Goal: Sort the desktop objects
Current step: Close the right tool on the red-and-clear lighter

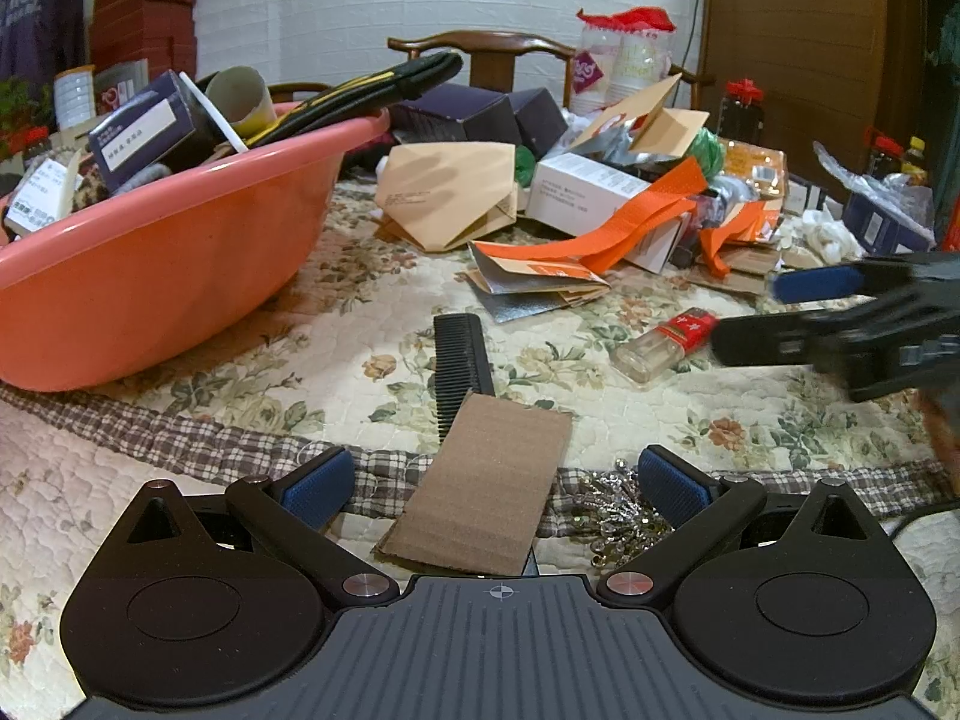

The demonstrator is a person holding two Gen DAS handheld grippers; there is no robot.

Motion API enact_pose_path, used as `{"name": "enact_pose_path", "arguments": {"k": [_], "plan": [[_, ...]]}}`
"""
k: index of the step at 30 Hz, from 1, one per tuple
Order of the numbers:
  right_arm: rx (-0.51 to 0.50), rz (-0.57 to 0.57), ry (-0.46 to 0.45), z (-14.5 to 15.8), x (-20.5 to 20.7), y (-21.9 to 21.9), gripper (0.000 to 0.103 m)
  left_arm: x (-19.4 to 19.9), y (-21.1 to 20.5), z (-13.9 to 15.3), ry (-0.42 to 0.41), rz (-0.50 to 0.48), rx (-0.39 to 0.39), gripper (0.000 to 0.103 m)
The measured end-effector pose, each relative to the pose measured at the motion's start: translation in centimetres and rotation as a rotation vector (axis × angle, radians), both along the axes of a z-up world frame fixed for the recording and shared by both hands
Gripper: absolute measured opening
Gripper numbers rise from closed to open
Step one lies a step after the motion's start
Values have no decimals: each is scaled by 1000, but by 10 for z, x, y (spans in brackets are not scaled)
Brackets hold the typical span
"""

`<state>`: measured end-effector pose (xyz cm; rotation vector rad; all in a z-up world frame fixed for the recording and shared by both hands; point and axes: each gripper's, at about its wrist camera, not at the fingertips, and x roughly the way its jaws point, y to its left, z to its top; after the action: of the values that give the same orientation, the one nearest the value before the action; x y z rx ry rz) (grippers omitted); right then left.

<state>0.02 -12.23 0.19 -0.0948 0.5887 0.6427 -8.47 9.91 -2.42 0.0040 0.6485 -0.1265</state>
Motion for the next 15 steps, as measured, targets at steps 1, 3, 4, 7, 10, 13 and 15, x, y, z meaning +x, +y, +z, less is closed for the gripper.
{"name": "enact_pose_path", "arguments": {"k": [1, 3, 4, 7, 10, 13, 15], "plan": [[-13, 12, 10, -1, 5, 7, 102, 0, 0, 0, 0, 0, 2, 103], [-23, 15, 45, -6, 16, 17, 102, 0, 0, 0, 0, 0, 0, 103], [-17, -3, 72, -9, 21, 20, 102, 0, 0, 0, 0, 1, 0, 103], [4, -43, 108, -16, 29, 29, 102, 0, 0, 0, -1, 0, -2, 103], [-52, -41, 82, -18, 26, 39, 102, -1, 0, 1, -1, 0, -4, 103], [-119, -17, 45, -20, 20, 45, 100, -1, 0, 1, -2, 1, -5, 103], [-112, -14, 46, -20, 19, 43, 94, -1, 0, 1, -2, 1, -6, 103]]}}
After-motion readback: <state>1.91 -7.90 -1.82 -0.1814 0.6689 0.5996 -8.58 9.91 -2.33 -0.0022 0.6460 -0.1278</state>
